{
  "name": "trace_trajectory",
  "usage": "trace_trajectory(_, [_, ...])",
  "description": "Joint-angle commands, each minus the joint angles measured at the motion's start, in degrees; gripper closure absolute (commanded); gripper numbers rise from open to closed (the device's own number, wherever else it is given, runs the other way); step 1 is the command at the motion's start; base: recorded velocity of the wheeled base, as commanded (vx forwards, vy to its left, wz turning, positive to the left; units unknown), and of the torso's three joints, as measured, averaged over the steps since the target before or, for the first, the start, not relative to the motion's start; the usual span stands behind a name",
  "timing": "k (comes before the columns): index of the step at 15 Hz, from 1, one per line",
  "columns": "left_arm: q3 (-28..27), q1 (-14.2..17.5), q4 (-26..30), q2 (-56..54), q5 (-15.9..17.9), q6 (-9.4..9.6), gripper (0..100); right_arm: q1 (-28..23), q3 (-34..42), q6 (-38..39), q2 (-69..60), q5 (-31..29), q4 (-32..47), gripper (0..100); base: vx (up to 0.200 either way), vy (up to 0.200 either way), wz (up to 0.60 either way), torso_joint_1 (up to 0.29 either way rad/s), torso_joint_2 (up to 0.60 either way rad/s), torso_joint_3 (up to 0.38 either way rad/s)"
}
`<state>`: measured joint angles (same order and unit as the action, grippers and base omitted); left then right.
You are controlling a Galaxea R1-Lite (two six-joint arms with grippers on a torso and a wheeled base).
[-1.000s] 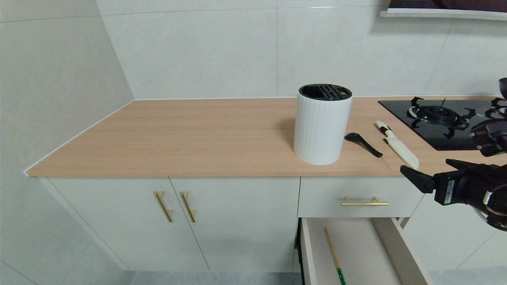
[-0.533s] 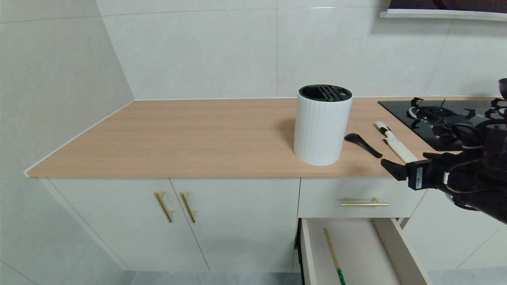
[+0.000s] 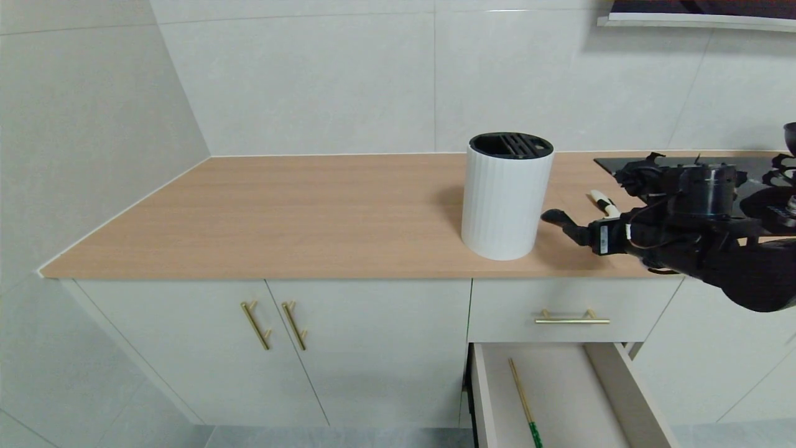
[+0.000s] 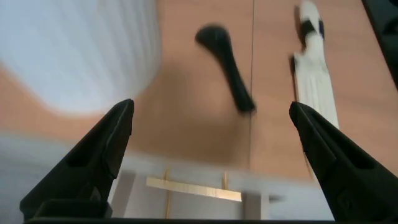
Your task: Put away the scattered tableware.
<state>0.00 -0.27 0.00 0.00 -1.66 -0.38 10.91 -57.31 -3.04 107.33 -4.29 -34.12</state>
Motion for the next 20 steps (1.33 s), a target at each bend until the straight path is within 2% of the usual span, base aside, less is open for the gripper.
trace_trajectory(1, [0.00, 0.00, 0.00, 0.00, -0.01, -0.06, 0, -0.98, -2.02, 0.05, 7.02, 1.65, -2.35, 0, 0.000, 0.000, 0.00, 0.000, 0.00, 0.000])
trace_trajectory(3, [0.00, 0.00, 0.00, 0.00, -0.01, 0.03, 0, -1.33, -4.57, 0.05, 8.51, 2.09, -2.62, 0, 0.000, 0.000, 0.00, 0.000, 0.00, 0.000])
trace_trajectory(6, [0.00, 0.00, 0.00, 0.00, -0.01, 0.03, 0, -3.18, -8.52, 0.49, 9.22, 2.71, 2.48, 0, 0.000, 0.000, 0.00, 0.000, 0.00, 0.000])
trace_trajectory(13, [0.00, 0.00, 0.00, 0.00, -0.01, 0.03, 0, -6.34, -11.95, 0.22, 14.93, 2.97, 0.11, 0, 0.000, 0.000, 0.00, 0.000, 0.00, 0.000])
trace_trajectory(20, [0.00, 0.00, 0.00, 0.00, -0.01, -0.06, 0, -6.34, -12.57, 0.14, 16.07, 2.88, -0.07, 0, 0.000, 0.000, 0.00, 0.000, 0.00, 0.000])
